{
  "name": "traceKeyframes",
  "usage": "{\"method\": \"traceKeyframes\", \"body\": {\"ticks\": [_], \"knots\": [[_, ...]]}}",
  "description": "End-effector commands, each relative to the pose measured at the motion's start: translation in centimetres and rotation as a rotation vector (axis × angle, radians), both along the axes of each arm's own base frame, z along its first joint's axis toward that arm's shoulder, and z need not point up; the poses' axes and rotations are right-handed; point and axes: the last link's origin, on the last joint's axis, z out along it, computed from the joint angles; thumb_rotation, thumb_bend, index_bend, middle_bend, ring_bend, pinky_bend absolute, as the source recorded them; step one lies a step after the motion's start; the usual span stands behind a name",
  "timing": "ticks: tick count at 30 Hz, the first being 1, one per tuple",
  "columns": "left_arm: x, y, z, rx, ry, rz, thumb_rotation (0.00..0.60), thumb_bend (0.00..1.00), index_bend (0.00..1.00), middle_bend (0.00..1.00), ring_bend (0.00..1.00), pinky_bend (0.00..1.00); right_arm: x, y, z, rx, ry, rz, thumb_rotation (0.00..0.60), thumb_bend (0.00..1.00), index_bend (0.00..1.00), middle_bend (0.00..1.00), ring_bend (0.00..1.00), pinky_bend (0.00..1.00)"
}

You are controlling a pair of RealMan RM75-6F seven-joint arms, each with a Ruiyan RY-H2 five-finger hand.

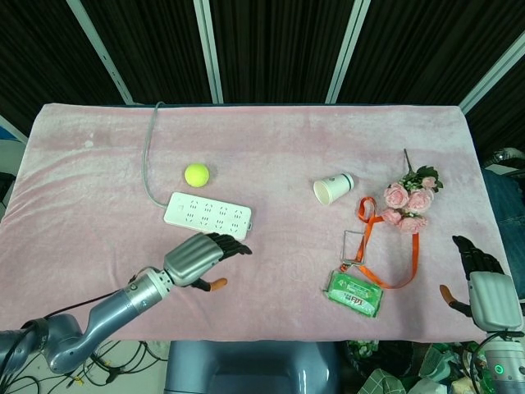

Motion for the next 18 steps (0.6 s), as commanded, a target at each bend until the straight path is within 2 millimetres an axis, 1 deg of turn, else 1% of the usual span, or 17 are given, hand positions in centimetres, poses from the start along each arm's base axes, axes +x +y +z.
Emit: {"method": "traceKeyframes", "body": {"ticks": [1, 2, 4, 5, 8, 9, 13, 18], "knots": [[-3.7, 3.4, 1.3, 0.387, 0.216, -0.053, 0.6, 0.42, 0.21, 0.51, 0.54, 0.64, 0.0, 0.0, 0.0, 0.012, -0.007, -0.002, 0.6, 0.19, 0.03, 0.09, 0.17, 0.2], [-4.3, 4.1, 1.5, 0.4, 0.224, -0.003, 0.6, 0.45, 0.21, 0.56, 0.59, 0.69, 0.0, 0.0, -0.1, 0.015, -0.006, -0.002, 0.6, 0.19, 0.03, 0.09, 0.16, 0.2], [-6.8, 6.3, 2.3, 0.361, 0.187, 0.224, 0.6, 0.51, 0.22, 0.63, 0.65, 0.74, 0.1, 0.0, -0.2, 0.018, -0.004, 0.0, 0.6, 0.19, 0.03, 0.09, 0.16, 0.2], [-6.9, 6.6, 2.3, 0.352, 0.19, 0.24, 0.6, 0.54, 0.22, 0.67, 0.69, 0.78, 0.1, 0.0, -0.2, 0.018, -0.004, 0.0, 0.6, 0.19, 0.03, 0.09, 0.16, 0.2], [-8.2, 7.5, 2.6, 0.319, 0.201, 0.319, 0.6, 0.62, 0.23, 0.74, 0.79, 0.85, 0.2, 0.0, -0.2, 0.019, -0.003, -0.001, 0.6, 0.19, 0.03, 0.09, 0.15, 0.2], [-8.8, 7.7, 2.5, 0.3, 0.2, 0.356, 0.6, 0.64, 0.23, 0.75, 0.8, 0.85, 0.2, 0.0, -0.2, 0.018, -0.002, -0.002, 0.6, 0.19, 0.03, 0.09, 0.15, 0.2], [-10.0, 8.0, 2.0, 0.214, 0.189, 0.451, 0.6, 0.66, 0.21, 0.77, 0.82, 0.87, 0.2, 0.0, -0.3, 0.019, -0.002, -0.008, 0.6, 0.19, 0.03, 0.09, 0.15, 0.2], [-10.5, 8.2, 1.5, 0.148, 0.186, 0.5, 0.6, 0.66, 0.19, 0.78, 0.83, 0.87, 0.1, 0.0, -0.2, 0.017, 0.003, -0.01, 0.6, 0.19, 0.03, 0.09, 0.15, 0.2]]}}
